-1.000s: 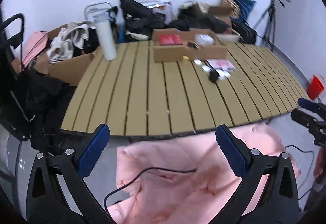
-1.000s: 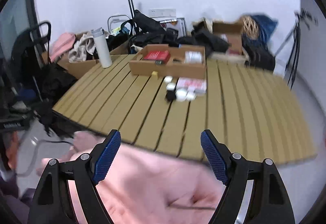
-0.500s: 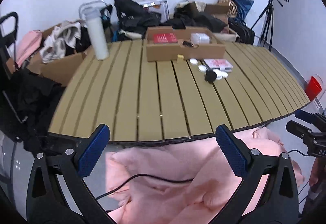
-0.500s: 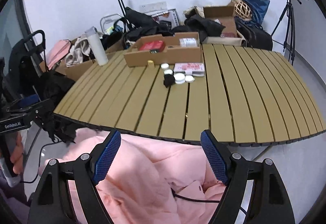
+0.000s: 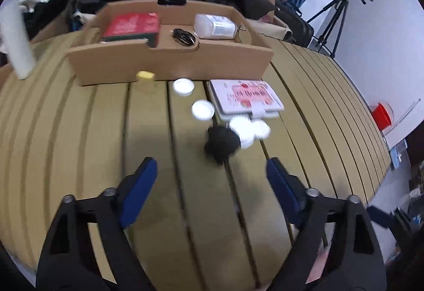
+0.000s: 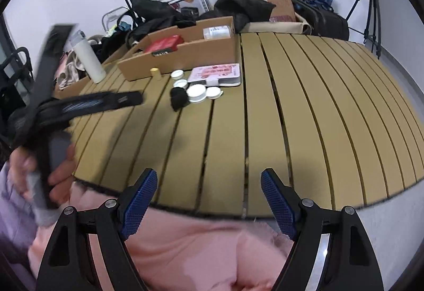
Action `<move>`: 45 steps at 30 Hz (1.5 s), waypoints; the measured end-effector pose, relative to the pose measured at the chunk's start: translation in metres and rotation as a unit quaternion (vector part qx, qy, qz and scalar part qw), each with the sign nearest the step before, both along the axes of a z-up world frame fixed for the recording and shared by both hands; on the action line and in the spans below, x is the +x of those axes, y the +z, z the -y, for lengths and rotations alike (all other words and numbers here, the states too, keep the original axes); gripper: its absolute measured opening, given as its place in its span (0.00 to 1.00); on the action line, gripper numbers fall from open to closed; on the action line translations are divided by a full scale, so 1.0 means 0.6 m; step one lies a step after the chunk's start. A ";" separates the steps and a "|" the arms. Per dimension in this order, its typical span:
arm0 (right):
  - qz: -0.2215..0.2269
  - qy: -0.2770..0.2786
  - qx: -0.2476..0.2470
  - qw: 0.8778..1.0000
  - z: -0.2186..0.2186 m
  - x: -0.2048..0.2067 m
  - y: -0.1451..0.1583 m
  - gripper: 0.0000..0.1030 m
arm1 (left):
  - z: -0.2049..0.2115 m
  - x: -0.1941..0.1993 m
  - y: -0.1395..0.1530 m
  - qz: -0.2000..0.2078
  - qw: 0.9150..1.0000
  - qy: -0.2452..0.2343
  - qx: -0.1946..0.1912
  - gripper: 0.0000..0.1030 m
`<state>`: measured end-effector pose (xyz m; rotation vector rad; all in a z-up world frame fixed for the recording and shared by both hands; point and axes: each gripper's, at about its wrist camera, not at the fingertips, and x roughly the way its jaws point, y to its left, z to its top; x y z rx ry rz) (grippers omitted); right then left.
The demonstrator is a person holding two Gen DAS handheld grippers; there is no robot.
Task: Organize objects
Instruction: 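Grasp the black puff with the left gripper while the right grasps a white round lid, then carry the black puff into the tray with the left gripper while the right carries the lid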
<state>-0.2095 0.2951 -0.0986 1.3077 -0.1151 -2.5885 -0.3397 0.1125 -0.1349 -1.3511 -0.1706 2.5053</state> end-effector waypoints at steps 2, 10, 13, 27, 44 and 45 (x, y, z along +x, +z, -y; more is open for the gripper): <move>0.004 0.004 0.004 1.000 -0.002 -0.032 -0.014 0.81 | -0.013 -0.035 -0.029 0.019 1.000 -0.005 0.005 0.63; 0.001 0.054 0.017 0.998 0.042 -0.153 -0.057 0.71 | 0.000 -0.036 -0.048 0.001 0.999 -0.033 0.034 0.30; -0.012 0.079 0.020 0.997 0.075 -0.200 -0.062 0.66 | 0.056 -0.020 -0.025 -0.010 0.998 -0.008 0.061 0.30; -0.014 0.098 0.064 0.993 0.160 -0.270 -0.105 0.39 | 0.171 0.004 0.006 -0.013 0.994 0.074 0.076 0.30; -0.089 0.066 0.057 0.992 0.083 0.042 0.100 0.39 | 0.187 0.267 0.167 -0.078 0.995 0.064 0.023 0.30; -0.090 0.063 0.054 0.992 0.078 0.055 0.102 0.39 | 0.186 0.273 0.170 -0.078 0.995 0.063 0.027 0.30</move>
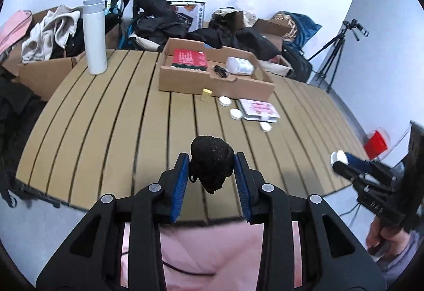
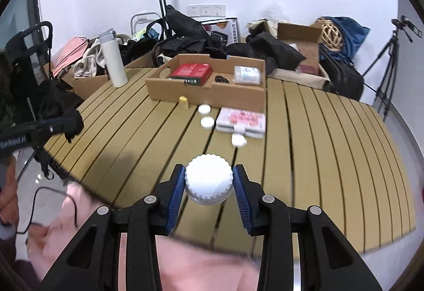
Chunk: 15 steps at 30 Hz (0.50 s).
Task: Organize objects
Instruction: 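Carry the black puff into the tray with the left gripper while the right carries the lid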
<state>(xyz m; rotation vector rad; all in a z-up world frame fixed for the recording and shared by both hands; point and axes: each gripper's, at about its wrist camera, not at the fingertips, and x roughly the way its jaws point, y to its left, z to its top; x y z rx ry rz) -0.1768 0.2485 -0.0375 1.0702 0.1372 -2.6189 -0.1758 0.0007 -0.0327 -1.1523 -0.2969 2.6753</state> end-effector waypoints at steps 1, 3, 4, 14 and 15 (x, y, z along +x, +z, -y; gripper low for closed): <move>-0.001 -0.003 -0.004 1.000 -0.005 0.013 0.003 0.39 | -0.002 0.005 0.004 -0.001 1.000 -0.001 0.003 0.30; -0.007 -0.008 -0.010 1.000 -0.010 0.023 0.010 0.39 | -0.010 0.010 0.016 -0.008 1.000 -0.009 0.006 0.30; -0.010 -0.011 -0.013 1.000 -0.012 0.025 0.015 0.39 | -0.013 0.011 0.021 -0.010 1.000 -0.013 0.009 0.30; -0.007 0.021 -0.063 0.998 -0.012 -0.109 0.078 0.39 | -0.037 -0.221 0.088 0.025 0.992 -0.105 0.061 0.30; -0.006 0.022 -0.069 0.997 -0.009 -0.139 0.083 0.39 | -0.042 -0.261 0.089 0.032 0.992 -0.108 0.061 0.30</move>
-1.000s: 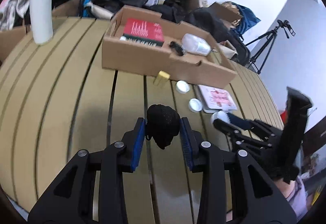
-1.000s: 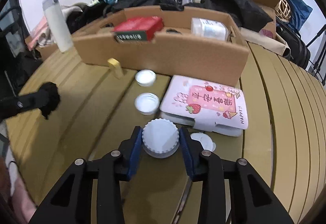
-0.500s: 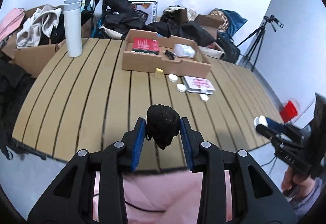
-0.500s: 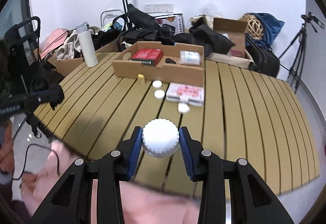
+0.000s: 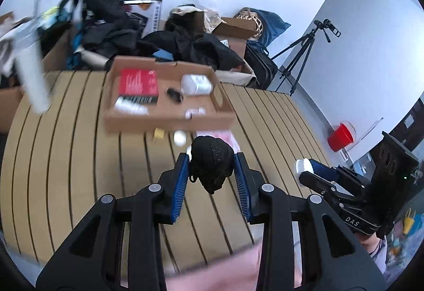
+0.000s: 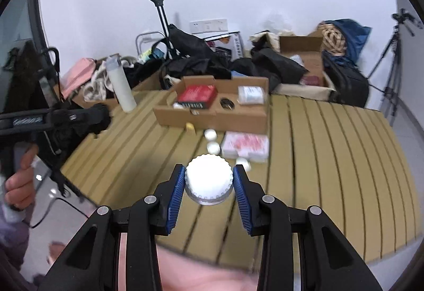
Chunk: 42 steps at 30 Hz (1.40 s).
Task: Organize objects
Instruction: 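Carry the black puff into the tray with the left gripper while the right carries the lid, then open both grippers to drop the puff and lid into the tray, then pull both grippers back to the table edge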
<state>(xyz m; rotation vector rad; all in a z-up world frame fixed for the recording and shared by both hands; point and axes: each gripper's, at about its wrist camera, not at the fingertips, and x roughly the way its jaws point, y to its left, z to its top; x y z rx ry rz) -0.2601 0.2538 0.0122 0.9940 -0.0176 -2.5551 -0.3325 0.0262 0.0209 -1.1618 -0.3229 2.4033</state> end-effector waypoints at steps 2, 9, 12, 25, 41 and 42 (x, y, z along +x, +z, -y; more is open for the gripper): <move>0.012 -0.002 -0.006 1.000 0.012 -0.072 0.006 0.39 | -0.017 -0.089 -0.010 0.014 1.000 -0.010 -0.002 0.30; 0.083 -0.002 -0.035 0.996 0.074 -0.411 -0.035 0.39 | -0.071 -0.382 -0.162 0.119 0.993 0.009 -0.024 0.30; 0.125 -0.006 -0.011 0.992 0.111 -0.529 -0.096 0.39 | -0.084 -0.450 -0.208 0.126 0.990 0.018 -0.058 0.30; 0.167 -0.035 -0.043 0.984 0.127 -0.651 -0.179 0.61 | -0.046 -0.507 -0.226 0.113 0.991 0.047 -0.048 0.49; 0.156 -0.072 0.055 0.984 -0.004 -0.393 0.018 0.79 | 0.096 -0.241 0.039 0.005 0.975 0.119 -0.185 0.93; 0.153 -0.072 0.058 0.984 -0.005 -0.375 0.025 0.79 | 0.099 -0.214 0.055 -0.001 0.977 0.115 -0.181 0.95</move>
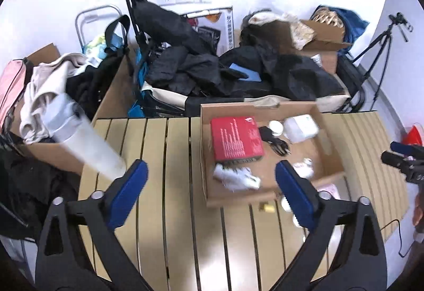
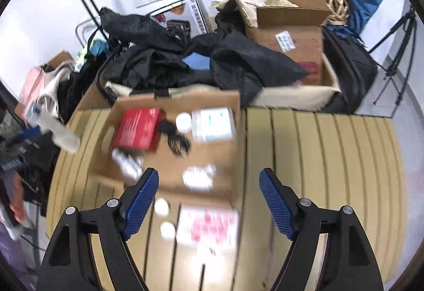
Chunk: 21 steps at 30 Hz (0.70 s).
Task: Organize objects
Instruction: 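Pull both grippers back to the table edge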
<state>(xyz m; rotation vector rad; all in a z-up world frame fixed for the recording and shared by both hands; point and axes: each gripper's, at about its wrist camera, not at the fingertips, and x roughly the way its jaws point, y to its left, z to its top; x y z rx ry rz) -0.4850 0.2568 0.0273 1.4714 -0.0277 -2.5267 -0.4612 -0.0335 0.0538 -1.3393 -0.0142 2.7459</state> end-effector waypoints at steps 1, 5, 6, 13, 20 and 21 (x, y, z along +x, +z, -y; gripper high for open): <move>-0.002 0.002 0.002 1.000 -0.001 0.018 0.008 0.79 | -0.001 0.016 0.008 -0.002 1.000 -0.004 -0.001 0.95; -0.020 0.013 0.011 1.000 0.011 0.101 0.040 0.79 | -0.003 0.112 0.053 -0.023 1.000 -0.008 -0.017 0.95; -0.030 0.018 0.015 0.999 0.015 0.127 0.048 0.79 | -0.003 0.136 0.057 -0.027 0.999 -0.003 -0.023 0.95; -0.114 0.056 0.027 0.992 0.025 0.402 0.035 0.79 | -0.021 0.415 0.018 -0.095 0.992 -0.007 -0.086 0.96; -0.102 0.061 -0.015 0.993 0.018 0.619 -0.084 0.79 | -0.035 0.662 -0.066 -0.157 0.987 -0.015 -0.040 1.00; -0.089 0.070 -0.020 0.993 0.023 0.626 -0.098 0.79 | -0.037 0.670 -0.083 -0.130 0.991 -0.019 -0.023 1.00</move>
